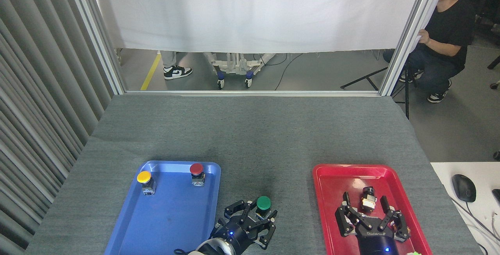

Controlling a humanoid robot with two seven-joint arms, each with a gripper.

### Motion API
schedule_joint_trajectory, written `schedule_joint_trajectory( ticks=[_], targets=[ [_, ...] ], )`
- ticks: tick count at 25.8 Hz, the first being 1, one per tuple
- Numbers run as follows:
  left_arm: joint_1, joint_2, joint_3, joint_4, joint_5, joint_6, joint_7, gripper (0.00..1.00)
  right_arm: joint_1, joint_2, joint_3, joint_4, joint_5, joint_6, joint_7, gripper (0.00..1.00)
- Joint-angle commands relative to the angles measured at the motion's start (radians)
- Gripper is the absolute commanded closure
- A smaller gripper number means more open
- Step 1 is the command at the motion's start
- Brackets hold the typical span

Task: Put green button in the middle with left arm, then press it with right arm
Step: 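Release the green button on the table and withdraw the left gripper, then move the right gripper over the green button and press down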

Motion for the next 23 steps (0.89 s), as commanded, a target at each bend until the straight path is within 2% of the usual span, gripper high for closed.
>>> schedule_joint_trajectory(
  ticks=[1,3,7,9,13,16,20,23],
  targets=[
    [0.039,0.009,0.003,-0.108,0.001,0.006,-0.012,0.0,0.011,0.0,0.001,0.0,0.0,0.0,-0.001,0.0],
    [0.098,0.023,0.013,-0.2,0.004,0.029,-0.015,0.0,0.011,0.001,0.001,-0.008,0.0,-0.01,-0.009,0.0],
    [0.228,0.15,0.062,-0.427,0.015,0.131,-0.023,0.0,0.01,0.0,0.001,-0.028,0.0,-0.056,-0.003,0.0],
    [0.292,0.182,0.095,-0.496,0.013,0.165,-0.021,0.0,0.011,-0.003,0.004,-0.026,0.0,-0.056,-0.001,0.0],
    [0.38,0.194,0.191,-0.602,0.015,0.162,-0.021,0.0,0.011,0.003,0.005,-0.025,0.0,-0.054,-0.001,0.0],
    [0.394,0.196,0.203,-0.628,0.015,0.16,-0.021,0.0,0.007,0.01,0.038,-0.021,0.003,-0.048,0.0,0.02],
    [0.381,0.194,0.203,-0.628,0.015,0.16,-0.021,0.0,-0.007,0.033,0.119,-0.005,0.018,0.003,-0.001,0.14],
    [0.38,0.194,0.203,-0.628,0.015,0.162,-0.023,0.0,-0.025,0.053,0.162,-0.003,0.051,0.01,-0.001,0.35]
  ],
)
